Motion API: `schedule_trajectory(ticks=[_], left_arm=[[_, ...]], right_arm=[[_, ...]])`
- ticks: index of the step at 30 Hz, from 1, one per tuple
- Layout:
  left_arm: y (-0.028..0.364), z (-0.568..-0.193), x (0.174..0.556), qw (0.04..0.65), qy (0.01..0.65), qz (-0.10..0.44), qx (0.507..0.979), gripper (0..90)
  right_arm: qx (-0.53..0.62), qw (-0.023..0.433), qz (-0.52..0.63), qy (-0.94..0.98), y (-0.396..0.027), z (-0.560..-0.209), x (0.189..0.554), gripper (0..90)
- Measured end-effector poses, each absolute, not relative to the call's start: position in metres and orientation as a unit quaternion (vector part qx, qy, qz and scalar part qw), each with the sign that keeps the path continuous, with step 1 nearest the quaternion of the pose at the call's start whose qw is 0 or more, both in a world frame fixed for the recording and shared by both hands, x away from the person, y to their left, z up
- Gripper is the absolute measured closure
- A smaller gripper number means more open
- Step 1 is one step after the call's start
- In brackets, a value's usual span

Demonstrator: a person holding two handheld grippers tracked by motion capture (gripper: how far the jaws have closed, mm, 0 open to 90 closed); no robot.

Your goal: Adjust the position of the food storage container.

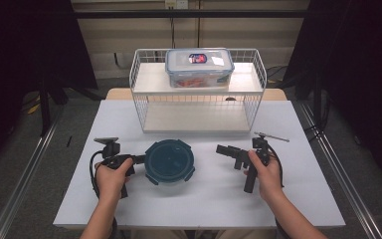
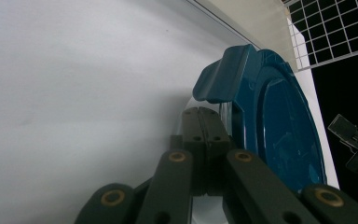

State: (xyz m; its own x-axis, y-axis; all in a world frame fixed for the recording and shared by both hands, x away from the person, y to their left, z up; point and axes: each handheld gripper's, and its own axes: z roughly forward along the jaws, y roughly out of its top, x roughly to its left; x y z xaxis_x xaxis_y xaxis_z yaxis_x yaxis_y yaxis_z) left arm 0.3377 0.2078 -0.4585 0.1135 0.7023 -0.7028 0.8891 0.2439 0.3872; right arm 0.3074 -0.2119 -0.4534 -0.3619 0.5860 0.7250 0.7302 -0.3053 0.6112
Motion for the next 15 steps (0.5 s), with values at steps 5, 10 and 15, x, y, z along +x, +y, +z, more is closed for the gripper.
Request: schedule_trajectory(ticks=[5,10,15], left_arm=[[0.197,-0.459,0.34,0.432,0.652,-0.116,0.613,90.0],[0.183,-0.46,0.343,0.434,0.642,-0.126,0.62,90.0],[0.171,-0.46,0.346,0.436,0.635,-0.126,0.625,90.0]], right_arm=[[-0.566,0.059,-0.58,-0.583,-0.217,-0.455,0.306,16.9],[-0.571,0.054,-0.577,-0.582,-0.222,-0.455,0.303,17.0],[-0.576,0.051,-0.575,-0.579,-0.225,-0.456,0.3,17.0]])
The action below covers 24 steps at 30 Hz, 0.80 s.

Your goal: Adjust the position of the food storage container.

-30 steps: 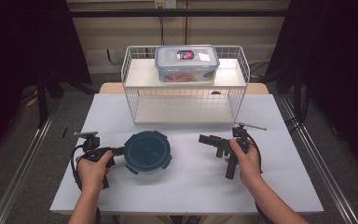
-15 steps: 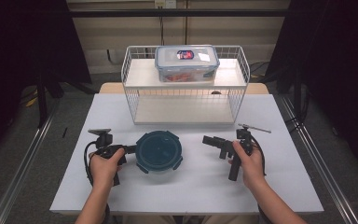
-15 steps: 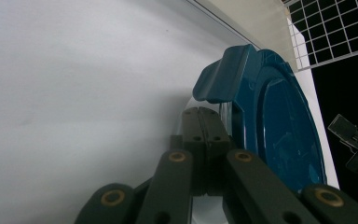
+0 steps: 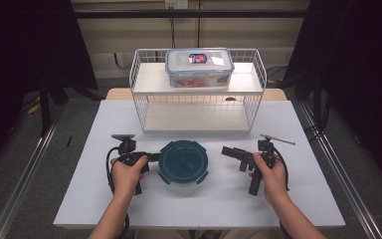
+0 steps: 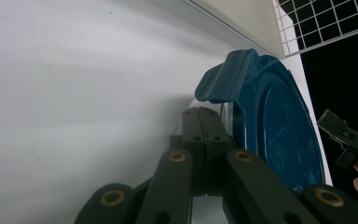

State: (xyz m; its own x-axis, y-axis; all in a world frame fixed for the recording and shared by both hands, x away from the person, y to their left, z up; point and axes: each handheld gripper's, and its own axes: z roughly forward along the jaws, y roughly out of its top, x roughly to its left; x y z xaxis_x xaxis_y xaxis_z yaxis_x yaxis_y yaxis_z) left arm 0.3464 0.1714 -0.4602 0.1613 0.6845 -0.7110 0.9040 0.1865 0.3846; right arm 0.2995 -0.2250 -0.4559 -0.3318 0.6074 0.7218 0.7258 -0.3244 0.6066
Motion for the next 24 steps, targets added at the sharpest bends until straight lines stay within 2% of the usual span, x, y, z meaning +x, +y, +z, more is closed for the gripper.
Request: schedule_trajectory(ticks=[24], left_arm=[[0.152,-0.46,0.345,0.434,0.617,-0.122,0.645,90.0]], right_arm=[[-0.569,0.051,-0.575,-0.586,-0.221,-0.455,0.299,17.0]])
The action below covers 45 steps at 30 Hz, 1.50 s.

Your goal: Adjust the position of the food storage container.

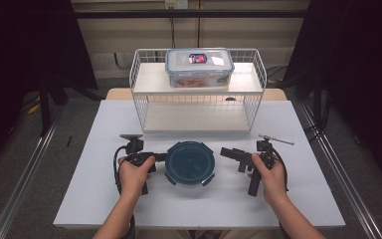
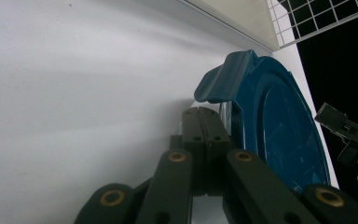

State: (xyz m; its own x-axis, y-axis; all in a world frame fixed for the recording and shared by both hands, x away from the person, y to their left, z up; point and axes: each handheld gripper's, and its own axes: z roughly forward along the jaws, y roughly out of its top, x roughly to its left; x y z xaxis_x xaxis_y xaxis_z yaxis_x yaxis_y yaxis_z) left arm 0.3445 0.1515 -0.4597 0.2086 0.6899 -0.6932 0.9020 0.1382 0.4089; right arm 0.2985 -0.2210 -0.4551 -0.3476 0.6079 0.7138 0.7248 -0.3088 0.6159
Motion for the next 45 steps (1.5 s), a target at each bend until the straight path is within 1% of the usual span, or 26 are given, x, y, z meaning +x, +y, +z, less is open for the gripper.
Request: schedule_trajectory(ticks=[10,16,17,18,21,23,27,31,34,36,41,42,45], left_arm=[[0.146,-0.46,0.343,0.439,0.611,-0.12,0.648,90.0],[0.147,-0.462,0.344,0.44,0.609,-0.127,0.647,90.0],[0.148,-0.462,0.344,0.439,0.609,-0.126,0.649,88.8],[0.149,-0.462,0.344,0.435,0.61,-0.125,0.65,83.8],[0.153,-0.463,0.344,0.439,0.612,-0.128,0.645,83.7],[0.156,-0.461,0.344,0.439,0.612,-0.126,0.646,82.0],[0.165,-0.457,0.342,0.453,0.612,-0.124,0.637,76.2],[0.173,-0.454,0.34,0.462,0.609,-0.129,0.632,67.4],[0.176,-0.451,0.337,0.475,0.603,-0.133,0.627,59.5],[0.178,-0.449,0.337,0.483,0.598,-0.14,0.624,51.3],[0.178,-0.445,0.335,0.488,0.59,-0.15,0.625,39.8],[0.178,-0.445,0.334,0.491,0.59,-0.15,0.623,38.2],[0.176,-0.444,0.332,0.488,0.583,-0.16,0.63,36.9]], right_arm=[[-0.568,0.052,-0.575,-0.586,-0.22,-0.455,0.298,17.1],[-0.568,0.051,-0.574,-0.588,-0.219,-0.454,0.298,17.1],[-0.567,0.05,-0.574,-0.589,-0.22,-0.454,0.298,17.0],[-0.567,0.051,-0.575,-0.588,-0.221,-0.454,0.298,17.0],[-0.568,0.05,-0.575,-0.587,-0.223,-0.453,0.298,17.0],[-0.569,0.05,-0.574,-0.587,-0.224,-0.454,0.298,17.0],[-0.568,0.048,-0.573,-0.59,-0.224,-0.454,0.299,17.1],[-0.566,0.049,-0.574,-0.591,-0.221,-0.454,0.3,17.0],[-0.566,0.051,-0.571,-0.592,-0.22,-0.455,0.3,17.0],[-0.567,0.052,-0.57,-0.592,-0.219,-0.456,0.301,17.0],[-0.564,0.056,-0.568,-0.597,-0.214,-0.455,0.301,17.0],[-0.564,0.056,-0.566,-0.598,-0.213,-0.456,0.301,17.3],[-0.565,0.061,-0.56,-0.603,-0.209,-0.457,0.301,18.2]])
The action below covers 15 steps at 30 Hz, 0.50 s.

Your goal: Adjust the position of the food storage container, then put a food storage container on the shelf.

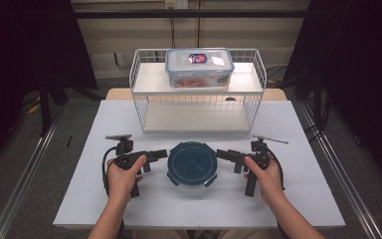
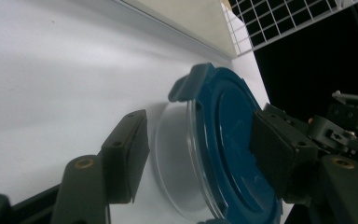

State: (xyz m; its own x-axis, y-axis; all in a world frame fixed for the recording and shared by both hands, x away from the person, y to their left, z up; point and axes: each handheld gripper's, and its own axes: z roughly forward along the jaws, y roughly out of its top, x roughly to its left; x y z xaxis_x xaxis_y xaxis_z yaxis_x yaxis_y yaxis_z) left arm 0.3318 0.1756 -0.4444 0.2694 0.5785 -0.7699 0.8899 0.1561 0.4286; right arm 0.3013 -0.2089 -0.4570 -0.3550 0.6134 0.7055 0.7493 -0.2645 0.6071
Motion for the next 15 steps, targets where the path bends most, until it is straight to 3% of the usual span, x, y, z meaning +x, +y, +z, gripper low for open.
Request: schedule_trajectory(ticks=[7,15], left_arm=[[0.1716,-0.4469,0.3294,0.483,0.576,-0.168,0.638,37.8],[0.1697,-0.4525,0.3268,0.481,0.577,-0.18,0.635,42.8]], right_arm=[[-0.565,0.069,-0.551,-0.61,-0.2031,-0.4597,0.3027,19.6],[-0.572,0.091,-0.542,-0.609,-0.1994,-0.4628,0.3026,29.9]])
